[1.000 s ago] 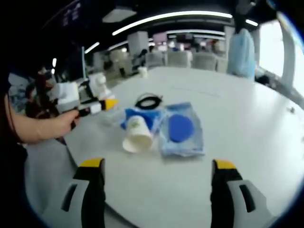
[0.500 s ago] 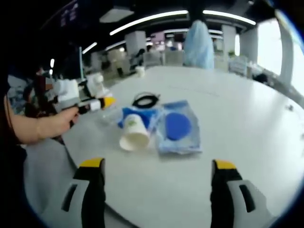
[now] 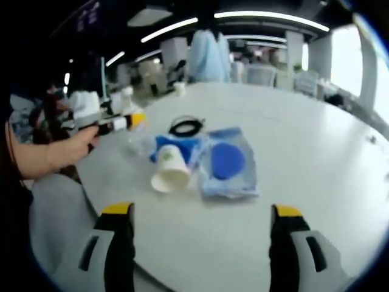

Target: Arrange the tabletop items into an orderly group along one side of the table until the central work area is clear of visible clutter.

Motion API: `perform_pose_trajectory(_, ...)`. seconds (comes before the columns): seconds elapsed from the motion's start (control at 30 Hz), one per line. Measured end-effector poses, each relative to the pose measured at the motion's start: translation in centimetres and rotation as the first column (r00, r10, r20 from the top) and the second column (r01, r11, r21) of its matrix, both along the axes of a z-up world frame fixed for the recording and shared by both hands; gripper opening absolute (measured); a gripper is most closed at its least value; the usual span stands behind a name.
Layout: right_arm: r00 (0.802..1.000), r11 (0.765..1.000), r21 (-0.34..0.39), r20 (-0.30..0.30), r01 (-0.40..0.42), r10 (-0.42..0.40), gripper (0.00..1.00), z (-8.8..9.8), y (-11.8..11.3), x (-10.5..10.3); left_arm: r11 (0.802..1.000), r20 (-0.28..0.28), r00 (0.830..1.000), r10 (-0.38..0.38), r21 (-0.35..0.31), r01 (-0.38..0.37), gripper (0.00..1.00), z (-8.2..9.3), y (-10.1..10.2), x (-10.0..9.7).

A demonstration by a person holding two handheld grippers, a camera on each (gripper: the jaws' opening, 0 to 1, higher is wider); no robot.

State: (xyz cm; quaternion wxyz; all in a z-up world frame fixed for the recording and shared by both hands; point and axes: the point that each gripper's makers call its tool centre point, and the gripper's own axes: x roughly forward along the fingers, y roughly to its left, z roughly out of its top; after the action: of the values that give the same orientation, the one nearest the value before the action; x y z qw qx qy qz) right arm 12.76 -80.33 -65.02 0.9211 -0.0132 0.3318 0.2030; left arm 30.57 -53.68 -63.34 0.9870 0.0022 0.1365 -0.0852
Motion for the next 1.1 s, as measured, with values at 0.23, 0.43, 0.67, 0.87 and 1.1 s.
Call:
perform_pose_trajectory(0.23,1.0,1.0,-0.01,-0.003,-0.005,0.005,0.89,0.0,0.0,0.2,1.0,0.014,1.0,-0.003,0.002,0.003,0.38,1.1,0.8,1.7)
perform_pose_trajectory(0.43,1.0,1.0,-0.012,-0.008,-0.005,0.005,0.89,-0.1,0.0,0.3,1.0,0.024,1.0,0.001,0.001,-0.001,0.38,1.6,1.7,3.2)
perform_pose_trajectory(0.67,1.0,1.0,-0.006,-0.017,-0.008,0.008,0.89,-0.4,0.2,0.5,1.0,0.031,1.0,0.003,0.003,-0.003,0.38,2.0,2.4,4.9)
perform_pose_trajectory(0.87,1.0,1.0,0.003,-0.023,-0.011,0.011,0.89,-0.6,0.4,0.8,1.0,0.036,0.999,-0.006,0.007,0.006,0.38,2.2,2.6,6.6)
perform_pose_trajectory(1.1,0.999,1.0,0.03,-0.035,0.0,0.001,0.89,-1.0,0.6,1.3,1.0,0.046,0.999,-0.004,-0.007,0.005,0.38,2.5,2.7,8.8)
